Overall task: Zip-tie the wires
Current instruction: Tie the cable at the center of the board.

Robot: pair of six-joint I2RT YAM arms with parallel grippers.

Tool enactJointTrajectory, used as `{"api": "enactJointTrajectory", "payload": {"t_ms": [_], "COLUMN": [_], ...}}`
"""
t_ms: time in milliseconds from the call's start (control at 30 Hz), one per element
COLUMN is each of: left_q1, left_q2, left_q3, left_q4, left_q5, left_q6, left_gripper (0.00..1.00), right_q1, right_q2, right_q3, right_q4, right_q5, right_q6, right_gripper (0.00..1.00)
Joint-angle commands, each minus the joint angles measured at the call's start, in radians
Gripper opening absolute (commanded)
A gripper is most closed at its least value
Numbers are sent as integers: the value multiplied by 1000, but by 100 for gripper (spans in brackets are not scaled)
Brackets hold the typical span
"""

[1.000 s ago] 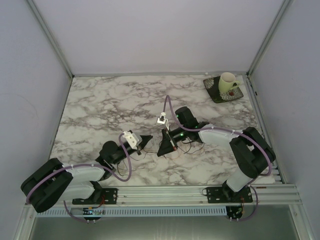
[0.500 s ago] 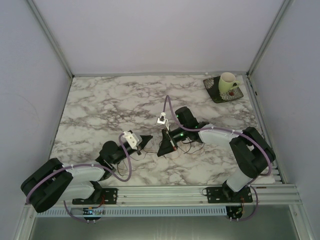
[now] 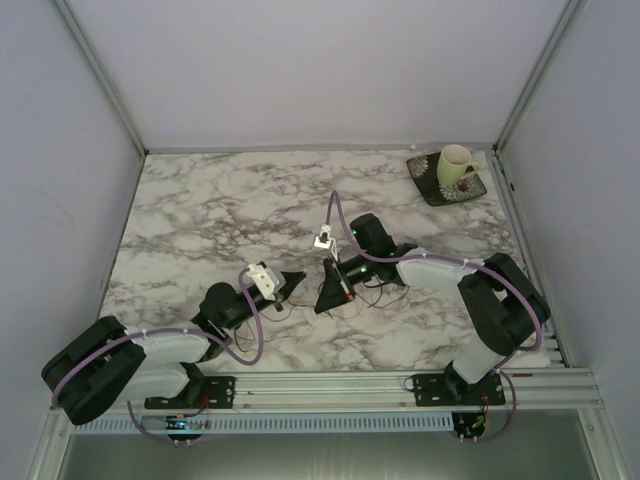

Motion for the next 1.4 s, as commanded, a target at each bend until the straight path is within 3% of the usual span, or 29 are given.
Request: {"api": "enactJointTrajectory", "payload": {"t_ms": [0,967,1367], "left_q1": [-9,-44,-60], "left_q2": [-16,-25,-21], "left_q3": [20,-3,3], "left_q4": [35,-5,-47], "left_q5": [16,-8,-22], "left_q6": [35,73,101], "left_gripper": [0,0,0], "right_q1": [2,-34,-59], "right_q2": [7,21,46], "right_q3": [39,83,131], "right_q4": [-3,-16,-24], "right_q5": [-22,-49,-49], "right_q6": [-21,-2,86], "right_gripper": [0,0,0]}}
